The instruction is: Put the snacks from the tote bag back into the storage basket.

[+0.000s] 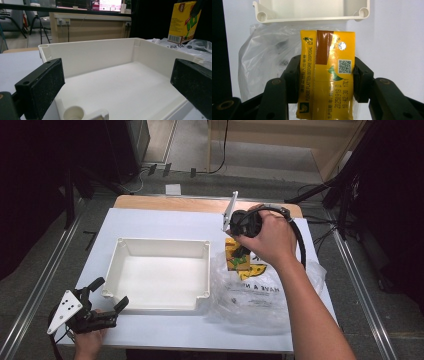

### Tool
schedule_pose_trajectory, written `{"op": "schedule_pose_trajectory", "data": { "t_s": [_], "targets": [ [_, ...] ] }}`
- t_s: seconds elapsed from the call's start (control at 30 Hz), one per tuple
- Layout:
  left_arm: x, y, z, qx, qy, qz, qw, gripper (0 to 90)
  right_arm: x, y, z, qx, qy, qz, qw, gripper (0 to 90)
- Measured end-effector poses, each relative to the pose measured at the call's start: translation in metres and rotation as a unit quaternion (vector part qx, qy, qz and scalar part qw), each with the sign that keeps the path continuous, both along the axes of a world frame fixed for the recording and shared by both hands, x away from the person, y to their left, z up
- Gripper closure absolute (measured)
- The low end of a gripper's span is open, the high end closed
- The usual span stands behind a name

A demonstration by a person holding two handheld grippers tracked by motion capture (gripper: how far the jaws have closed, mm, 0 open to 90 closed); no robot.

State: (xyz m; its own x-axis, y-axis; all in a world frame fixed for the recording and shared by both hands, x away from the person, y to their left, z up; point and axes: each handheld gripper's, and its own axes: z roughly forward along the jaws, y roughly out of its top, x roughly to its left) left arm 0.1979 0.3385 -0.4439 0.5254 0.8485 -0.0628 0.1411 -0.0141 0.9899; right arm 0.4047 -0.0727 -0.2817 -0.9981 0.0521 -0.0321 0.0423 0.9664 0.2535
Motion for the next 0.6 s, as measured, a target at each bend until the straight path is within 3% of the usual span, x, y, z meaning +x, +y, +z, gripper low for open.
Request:
{"op": "schedule_pose_trajectory", "data": {
  "t_s": [0.6],
  "targets": [
    [0.000,0.000,0.000,-0.001,0.000,0.000,1.0000,0.0,0.001,0.020,0.010,0.010,-0.004,0.008,0.9999,53.0]
  ]
}}
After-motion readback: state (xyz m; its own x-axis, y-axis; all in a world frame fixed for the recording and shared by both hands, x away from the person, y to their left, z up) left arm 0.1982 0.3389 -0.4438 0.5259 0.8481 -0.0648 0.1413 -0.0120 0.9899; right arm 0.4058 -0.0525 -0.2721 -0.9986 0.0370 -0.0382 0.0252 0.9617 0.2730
